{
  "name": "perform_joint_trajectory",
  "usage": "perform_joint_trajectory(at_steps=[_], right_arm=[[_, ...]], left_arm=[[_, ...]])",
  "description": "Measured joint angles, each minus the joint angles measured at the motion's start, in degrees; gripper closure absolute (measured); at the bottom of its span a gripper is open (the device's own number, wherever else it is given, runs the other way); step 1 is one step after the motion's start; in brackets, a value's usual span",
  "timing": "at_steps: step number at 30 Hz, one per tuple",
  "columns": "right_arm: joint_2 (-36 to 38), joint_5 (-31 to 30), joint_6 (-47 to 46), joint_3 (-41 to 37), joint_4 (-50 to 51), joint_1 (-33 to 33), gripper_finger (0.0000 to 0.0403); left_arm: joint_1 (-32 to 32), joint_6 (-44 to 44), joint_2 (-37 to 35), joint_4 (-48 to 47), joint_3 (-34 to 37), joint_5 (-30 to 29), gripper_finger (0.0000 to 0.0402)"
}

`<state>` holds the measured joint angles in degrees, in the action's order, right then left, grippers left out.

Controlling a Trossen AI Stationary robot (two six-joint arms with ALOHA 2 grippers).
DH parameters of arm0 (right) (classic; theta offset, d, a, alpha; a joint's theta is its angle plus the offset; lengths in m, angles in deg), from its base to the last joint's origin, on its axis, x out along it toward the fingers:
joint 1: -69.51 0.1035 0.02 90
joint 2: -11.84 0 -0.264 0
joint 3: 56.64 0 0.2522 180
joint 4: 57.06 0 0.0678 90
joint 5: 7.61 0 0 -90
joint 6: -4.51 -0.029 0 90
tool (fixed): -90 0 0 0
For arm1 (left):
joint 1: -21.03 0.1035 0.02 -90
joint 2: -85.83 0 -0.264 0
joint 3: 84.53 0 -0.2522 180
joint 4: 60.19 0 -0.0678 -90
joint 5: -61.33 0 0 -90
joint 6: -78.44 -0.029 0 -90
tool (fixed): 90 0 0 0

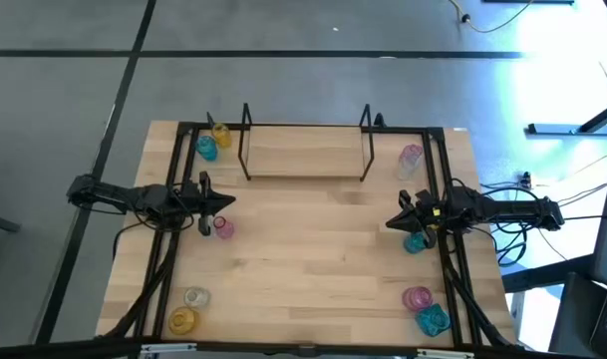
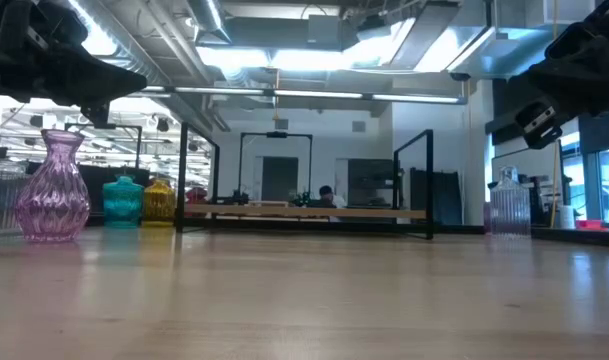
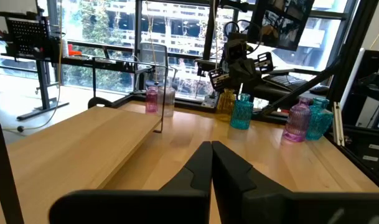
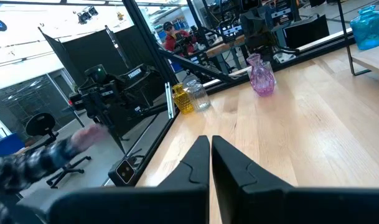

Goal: Sort vases onto shelf

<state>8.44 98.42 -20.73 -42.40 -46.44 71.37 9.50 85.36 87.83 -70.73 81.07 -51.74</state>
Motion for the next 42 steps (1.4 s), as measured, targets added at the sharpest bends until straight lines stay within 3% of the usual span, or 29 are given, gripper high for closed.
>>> perform_joint_trajectory(at_steps=[12, 17, 23, 27, 30, 42], right_arm=[[0.0, 0.0, 0.0, 0.0, 0.0, 0.0, 0.0396], [0.0, 0.0, 0.0, 0.0, -0.1, 0.0, 0.0396], [0.0, -7.9, 0.0, -0.1, -0.9, 0.0, 0.0396], [0.0, -12.6, 0.1, -0.1, -4.0, 0.0, 0.0396], [0.0, -14.4, 0.2, -0.1, -6.3, 0.0, 0.0396], [-0.2, -17.5, 0.2, 0.4, -5.3, 0.0, 0.0396]], left_arm=[[0.0, 0.0, 0.0, 0.1, 0.0, 0.0, 0.0400], [0.0, -4.7, 0.0, 4.8, 0.0, -1.9, 0.0400], [0.0, -4.9, 0.0, 15.4, 0.0, -2.1, 0.0400], [1.6, -18.4, 0.0, 28.7, 0.0, -5.5, 0.0400], [3.0, -21.5, 0.0, 34.1, 0.0, -3.1, 0.0400], [9.7, -27.0, 3.1, 39.2, 0.0, 5.0, 0.0400]])
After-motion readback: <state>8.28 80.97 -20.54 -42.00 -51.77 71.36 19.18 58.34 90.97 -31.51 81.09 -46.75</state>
